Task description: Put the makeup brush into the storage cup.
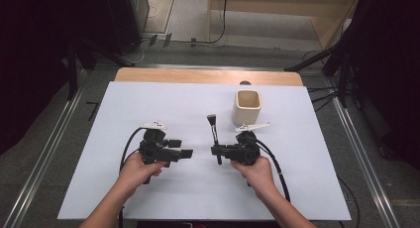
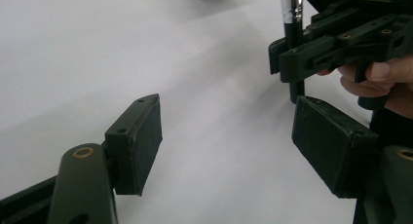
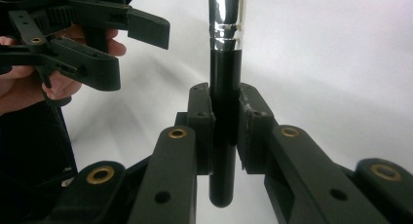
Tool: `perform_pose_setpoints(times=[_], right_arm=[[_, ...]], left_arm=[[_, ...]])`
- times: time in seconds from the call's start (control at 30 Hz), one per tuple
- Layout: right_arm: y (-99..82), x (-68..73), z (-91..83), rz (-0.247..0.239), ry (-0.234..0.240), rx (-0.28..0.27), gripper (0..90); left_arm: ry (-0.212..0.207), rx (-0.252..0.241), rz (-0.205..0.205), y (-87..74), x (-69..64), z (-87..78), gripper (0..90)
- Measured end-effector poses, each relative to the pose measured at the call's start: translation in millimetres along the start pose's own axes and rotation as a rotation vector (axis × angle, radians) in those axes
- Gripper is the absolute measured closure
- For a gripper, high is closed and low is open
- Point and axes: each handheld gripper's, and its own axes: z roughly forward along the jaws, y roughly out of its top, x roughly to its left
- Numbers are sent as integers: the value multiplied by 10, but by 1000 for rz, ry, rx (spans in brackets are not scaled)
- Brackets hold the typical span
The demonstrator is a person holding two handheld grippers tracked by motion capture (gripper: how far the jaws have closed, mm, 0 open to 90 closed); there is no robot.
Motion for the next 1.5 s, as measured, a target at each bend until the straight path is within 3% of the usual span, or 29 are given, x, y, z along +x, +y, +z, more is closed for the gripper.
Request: perform_pose_setpoints(times=[0.37, 0.53, 0.63, 0.9, 1.2, 1.4, 1.5], right_arm=[[13, -17, -16, -16, -7, 6, 800], [23, -26, -24, -22, -15, 3, 800], [29, -37, -35, -25, -17, 6, 800], [49, -58, -64, -29, -23, 0, 800], [83, -83, -99, -34, -29, 0, 800], [110, -94, -129, -49, -42, -2, 800], [121, -103, -155, -45, -43, -7, 800]], left_arm=[[47, 8, 53, -79, 8, -58, 267], [35, 22, 108, -110, 6, -87, 234], [51, 36, 113, -126, 16, -105, 235], [89, 70, 178, -185, 40, -159, 237], [117, 76, 203, -243, 85, -235, 237], [130, 81, 244, -310, 106, -301, 238], [137, 93, 237, -331, 115, -315, 238]])
